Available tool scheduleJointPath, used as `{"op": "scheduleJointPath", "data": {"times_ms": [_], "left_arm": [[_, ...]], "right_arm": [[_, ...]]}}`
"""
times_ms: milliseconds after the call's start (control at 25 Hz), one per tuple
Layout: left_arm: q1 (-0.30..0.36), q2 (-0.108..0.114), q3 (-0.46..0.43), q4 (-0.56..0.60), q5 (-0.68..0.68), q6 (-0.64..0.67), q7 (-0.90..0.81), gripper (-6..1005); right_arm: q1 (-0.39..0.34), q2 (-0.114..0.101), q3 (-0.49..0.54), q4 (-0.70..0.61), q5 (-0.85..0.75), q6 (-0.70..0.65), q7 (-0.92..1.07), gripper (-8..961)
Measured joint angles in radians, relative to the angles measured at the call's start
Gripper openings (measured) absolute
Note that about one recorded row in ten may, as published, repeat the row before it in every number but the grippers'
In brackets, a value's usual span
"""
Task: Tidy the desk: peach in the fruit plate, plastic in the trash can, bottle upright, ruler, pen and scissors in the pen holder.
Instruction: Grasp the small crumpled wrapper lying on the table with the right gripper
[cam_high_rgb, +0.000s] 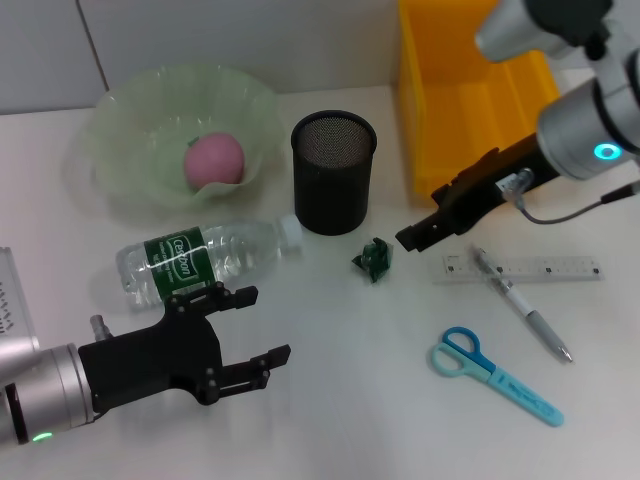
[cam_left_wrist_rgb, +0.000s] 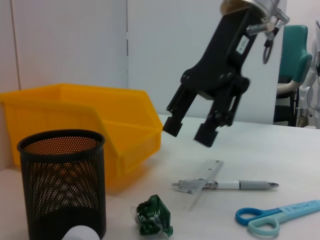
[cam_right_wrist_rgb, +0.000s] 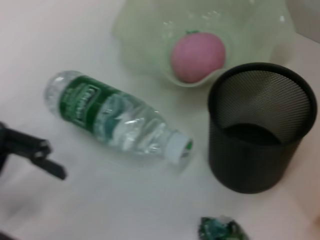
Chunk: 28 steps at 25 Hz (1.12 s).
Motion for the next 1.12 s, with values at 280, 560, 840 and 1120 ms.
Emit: {"op": "scheduleJointPath", "data": {"times_ms": [280, 560, 840, 1120], "left_arm": [[0.002, 0.001, 0.000, 0.000, 0.000, 0.001, 0.001, 785], [0.000, 0.002, 0.001, 0.000, 0.001, 0.007, 0.001, 785], [0.000, 0.002, 0.001, 0.001, 0.001, 0.009, 0.001, 785], [0.001, 0.002, 0.001, 0.002, 0.001, 0.009, 0.001, 785]], "right_arm": [[0.064, 0.003, -0.053, 0.115, -0.035, 0.087, 0.061, 803], [0.128, 0.003, -0.143, 0.289, -0.034, 0.227, 0.086, 802], [0.203, 0.003, -0.166, 0.454, -0.037, 0.325, 0.089, 790], [0.233, 0.004, -0.167, 0.521, -0.037, 0.361, 0.090, 770]]}}
